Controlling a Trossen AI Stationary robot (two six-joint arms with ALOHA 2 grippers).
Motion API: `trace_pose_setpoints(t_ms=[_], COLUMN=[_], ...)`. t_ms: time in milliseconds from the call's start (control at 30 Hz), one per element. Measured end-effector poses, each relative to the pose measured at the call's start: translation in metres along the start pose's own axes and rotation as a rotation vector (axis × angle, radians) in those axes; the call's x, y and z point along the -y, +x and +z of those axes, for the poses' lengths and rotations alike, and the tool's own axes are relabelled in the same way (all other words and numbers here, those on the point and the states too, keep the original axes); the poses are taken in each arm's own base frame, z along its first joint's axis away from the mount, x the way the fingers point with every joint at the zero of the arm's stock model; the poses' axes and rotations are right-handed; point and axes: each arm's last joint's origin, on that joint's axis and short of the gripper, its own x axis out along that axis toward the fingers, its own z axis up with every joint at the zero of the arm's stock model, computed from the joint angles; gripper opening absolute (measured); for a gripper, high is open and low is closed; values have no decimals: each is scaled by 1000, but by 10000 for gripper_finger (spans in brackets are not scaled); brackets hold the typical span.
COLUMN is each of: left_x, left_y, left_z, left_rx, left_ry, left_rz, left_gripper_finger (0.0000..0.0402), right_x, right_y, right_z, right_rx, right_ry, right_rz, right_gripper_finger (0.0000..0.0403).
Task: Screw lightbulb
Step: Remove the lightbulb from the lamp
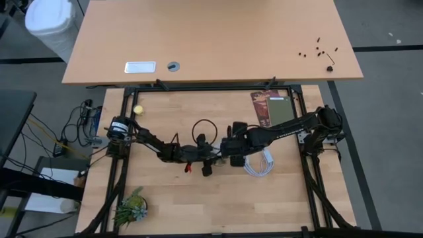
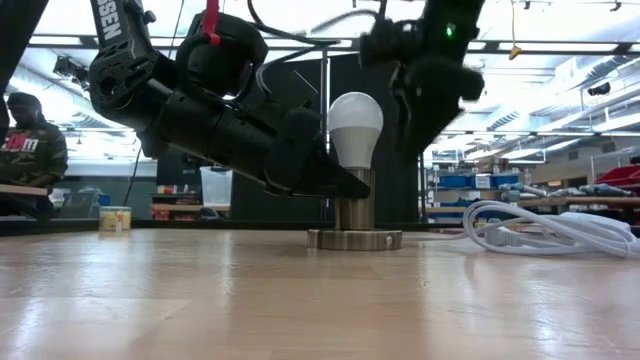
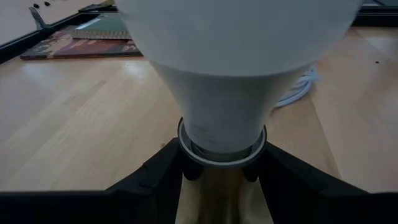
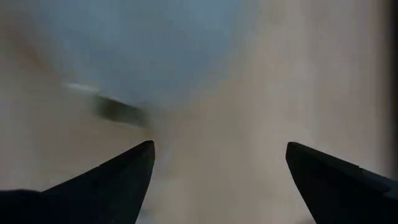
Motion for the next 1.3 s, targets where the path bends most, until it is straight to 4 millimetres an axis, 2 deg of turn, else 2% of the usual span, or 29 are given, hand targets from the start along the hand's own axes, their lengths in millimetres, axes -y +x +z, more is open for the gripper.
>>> trace_pose_setpoints(t_ms=[100,267,433,633,700,900,1067,1200,1300], left_x=[0,0,0,0,0,0,0,0,-1], left_y=[0,0,0,0,0,0,0,0,0], left_z=[0,0,0,0,0,0,0,0,0], left_rx=[0,0,1,0,0,0,0,0,0], left_ry=[-1,-2,-8,-3,-3,-4,-4,-6,-9], left_rz=[0,0,8,5,-1,-1,-1,-1,4], left_gripper_finger=[188,188,188,188,188,188,188,188,188], right_x=[-7,-11,-4,13,15,3,-7,-8,-5], right_y=[-2,-5,-3,2,3,2,-3,-5,-4], right_z=[9,20,19,4,1,5,19,22,15], right_rx=[81,200,195,45,14,27,184,232,170], right_ry=[29,11,-25,-29,-2,-7,-25,-69,-131], right_rz=[118,127,4,-224,-241,63,124,16,-94], right_gripper_finger=[372,372,372,371,371,371,371,371,371])
